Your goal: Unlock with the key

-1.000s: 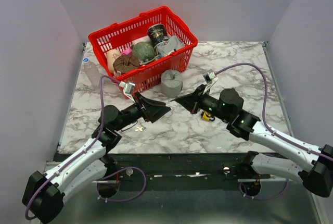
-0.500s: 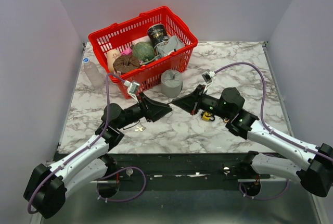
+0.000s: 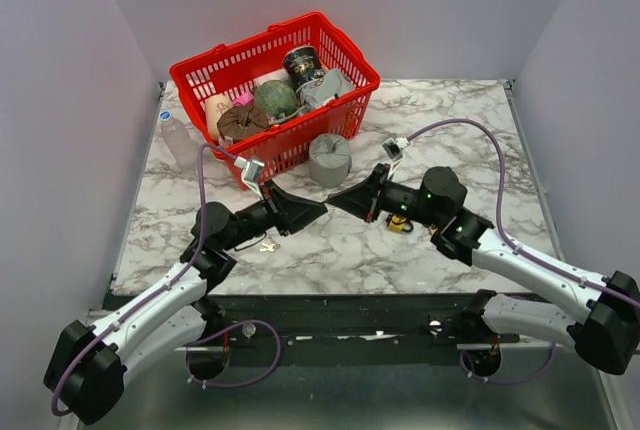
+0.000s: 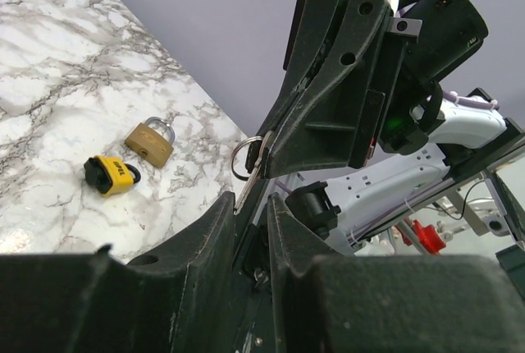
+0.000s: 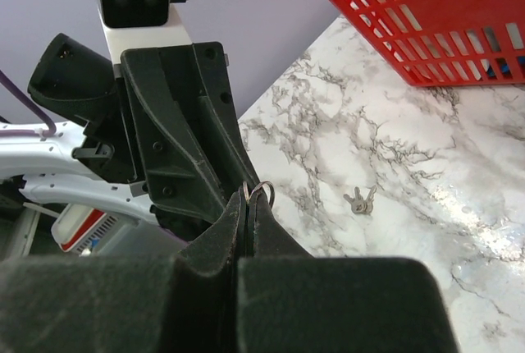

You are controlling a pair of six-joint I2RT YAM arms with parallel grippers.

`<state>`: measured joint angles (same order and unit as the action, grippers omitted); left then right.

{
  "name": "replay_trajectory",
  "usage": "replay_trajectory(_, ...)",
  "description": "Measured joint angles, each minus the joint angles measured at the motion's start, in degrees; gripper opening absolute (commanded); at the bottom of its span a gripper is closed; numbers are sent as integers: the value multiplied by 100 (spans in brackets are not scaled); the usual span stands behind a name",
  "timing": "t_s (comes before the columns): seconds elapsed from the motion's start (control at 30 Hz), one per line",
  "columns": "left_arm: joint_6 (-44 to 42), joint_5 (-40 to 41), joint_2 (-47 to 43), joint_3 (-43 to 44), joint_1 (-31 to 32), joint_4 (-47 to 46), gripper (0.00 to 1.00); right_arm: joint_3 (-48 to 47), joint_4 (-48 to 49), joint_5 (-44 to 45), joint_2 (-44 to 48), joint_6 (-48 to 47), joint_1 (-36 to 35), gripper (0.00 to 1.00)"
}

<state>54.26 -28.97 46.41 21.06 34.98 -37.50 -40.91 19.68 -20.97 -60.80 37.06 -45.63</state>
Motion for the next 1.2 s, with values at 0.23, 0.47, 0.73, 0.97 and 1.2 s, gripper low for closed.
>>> replay_trajectory(0.23, -2, 24, -74, -33, 2, 35, 42, 0, 2, -96, -57, -15, 0, 1)
replay_trajectory(0.47, 0, 184, -236, -129, 2, 20, 49, 0, -4, -188, -120, -24, 0, 1)
replay_trajectory(0.73, 4, 262, -245, -133, 2, -20, 35, 0, -2, -269, -140, -20, 13, 1)
replay_trajectory(0.97, 46, 275, -254, -227, 2, -63, 25, 0, -4, -286, -140, -2, 31, 1)
replay_trajectory(1.2, 118, 275, -367, -367, 2, -107, 7, -2, -2, -389, -151, 48, 42, 1)
